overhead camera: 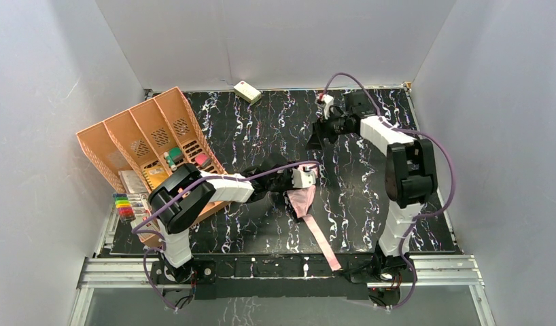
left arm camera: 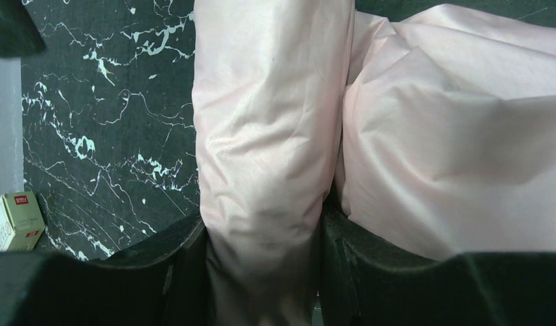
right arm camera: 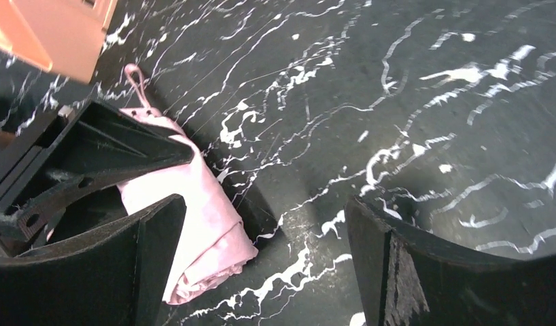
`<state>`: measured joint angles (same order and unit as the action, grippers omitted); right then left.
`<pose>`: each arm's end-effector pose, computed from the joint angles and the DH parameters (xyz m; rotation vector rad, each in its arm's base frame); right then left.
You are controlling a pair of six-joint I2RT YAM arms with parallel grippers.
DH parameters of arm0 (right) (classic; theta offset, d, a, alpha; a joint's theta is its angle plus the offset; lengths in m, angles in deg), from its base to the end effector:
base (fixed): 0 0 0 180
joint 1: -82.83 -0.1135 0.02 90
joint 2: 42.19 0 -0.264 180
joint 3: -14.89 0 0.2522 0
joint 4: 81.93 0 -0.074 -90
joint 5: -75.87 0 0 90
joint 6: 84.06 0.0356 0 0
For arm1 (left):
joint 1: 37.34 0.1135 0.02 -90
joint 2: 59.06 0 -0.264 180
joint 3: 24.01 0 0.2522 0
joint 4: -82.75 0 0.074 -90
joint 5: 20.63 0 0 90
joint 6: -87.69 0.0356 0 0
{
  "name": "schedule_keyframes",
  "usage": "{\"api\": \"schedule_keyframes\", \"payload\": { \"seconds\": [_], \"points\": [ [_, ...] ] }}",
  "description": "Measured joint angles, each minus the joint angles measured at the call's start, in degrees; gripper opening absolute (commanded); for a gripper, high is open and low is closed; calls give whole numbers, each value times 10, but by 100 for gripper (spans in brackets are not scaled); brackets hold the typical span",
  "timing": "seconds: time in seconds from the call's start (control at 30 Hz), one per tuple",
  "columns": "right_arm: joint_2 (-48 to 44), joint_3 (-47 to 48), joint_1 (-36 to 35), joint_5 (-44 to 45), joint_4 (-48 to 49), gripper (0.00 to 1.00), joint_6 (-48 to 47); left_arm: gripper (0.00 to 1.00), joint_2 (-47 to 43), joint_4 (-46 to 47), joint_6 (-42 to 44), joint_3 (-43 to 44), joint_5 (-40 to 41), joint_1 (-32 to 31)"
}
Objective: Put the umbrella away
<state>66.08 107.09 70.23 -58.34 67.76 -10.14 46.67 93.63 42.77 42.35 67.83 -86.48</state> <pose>0.3984 0.1145 0.2223 -0.9007 2.0644 0.8755 0.2497 -0.2902 0.1554 1.5268 1.3957 -0.0714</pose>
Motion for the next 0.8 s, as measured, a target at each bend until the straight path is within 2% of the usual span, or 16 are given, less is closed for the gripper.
{"api": "schedule_keyframes", "payload": {
  "seconds": [0.13, 0.43, 0.63, 0.8],
  "points": [
    [53, 67, -19, -37, -103, 96, -90, 0, -3, -1, 9, -3, -5, 0],
    [115, 103, -78, -44, -246, 95, -203, 0, -10, -7, 23, -10, -14, -1],
    [125, 119, -89, -27, -280, 91, -218, 0, -16, -4, 32, -19, -16, -4],
    [135, 127, -95, -20, -301, 92, -219, 0, -19, -2, 39, -23, -15, -5]
  ]
}}
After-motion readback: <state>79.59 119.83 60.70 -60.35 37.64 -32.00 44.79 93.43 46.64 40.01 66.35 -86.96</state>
